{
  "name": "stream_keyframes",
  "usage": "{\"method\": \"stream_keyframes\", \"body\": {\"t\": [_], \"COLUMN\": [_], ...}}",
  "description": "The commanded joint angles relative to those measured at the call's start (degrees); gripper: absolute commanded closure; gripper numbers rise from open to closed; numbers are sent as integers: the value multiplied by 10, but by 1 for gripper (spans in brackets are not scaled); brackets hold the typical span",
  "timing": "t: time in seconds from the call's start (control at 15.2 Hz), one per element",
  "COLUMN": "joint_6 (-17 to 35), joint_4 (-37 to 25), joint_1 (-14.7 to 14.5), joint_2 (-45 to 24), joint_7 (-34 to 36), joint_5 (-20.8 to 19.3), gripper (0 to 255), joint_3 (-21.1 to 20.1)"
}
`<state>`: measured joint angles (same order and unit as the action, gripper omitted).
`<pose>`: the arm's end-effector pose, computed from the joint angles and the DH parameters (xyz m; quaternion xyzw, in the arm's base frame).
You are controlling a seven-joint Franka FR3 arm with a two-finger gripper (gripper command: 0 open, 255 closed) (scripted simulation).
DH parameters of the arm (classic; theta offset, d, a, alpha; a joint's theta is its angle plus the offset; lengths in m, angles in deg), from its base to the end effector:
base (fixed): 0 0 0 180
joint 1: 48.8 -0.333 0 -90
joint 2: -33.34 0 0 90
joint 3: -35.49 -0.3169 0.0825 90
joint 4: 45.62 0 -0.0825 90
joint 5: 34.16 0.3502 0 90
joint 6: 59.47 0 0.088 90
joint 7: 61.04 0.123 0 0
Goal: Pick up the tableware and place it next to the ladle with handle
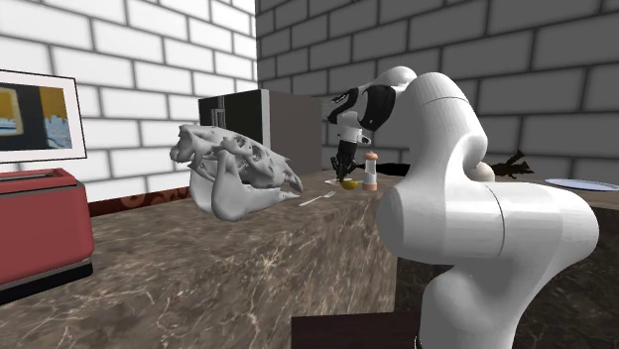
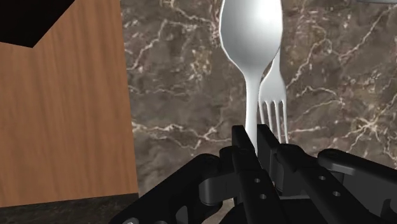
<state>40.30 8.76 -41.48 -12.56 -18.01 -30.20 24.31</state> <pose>0.7306 0.0050 0.3968 -0.9248 0.3661 0.0385 0.0963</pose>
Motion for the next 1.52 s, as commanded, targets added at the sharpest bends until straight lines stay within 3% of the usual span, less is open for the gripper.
{"method": "stream_keyframes", "body": {"t": [0.0, 0.59, 1.12, 1.19, 1.45], "joint_6": [15, 78, 81, 81, 81], "joint_4": [14, 72, 74, 74, 74], "joint_1": [1, 4, 4, 4, 4], "joint_2": [-1, -8, -9, -9, -9], "joint_7": [-3, -12, -12, -12, -12], "joint_5": [0, 1, 1, 1, 1], "gripper": [255, 255, 255, 0, 0], "joint_3": [0, 1, 1, 1, 1]}}
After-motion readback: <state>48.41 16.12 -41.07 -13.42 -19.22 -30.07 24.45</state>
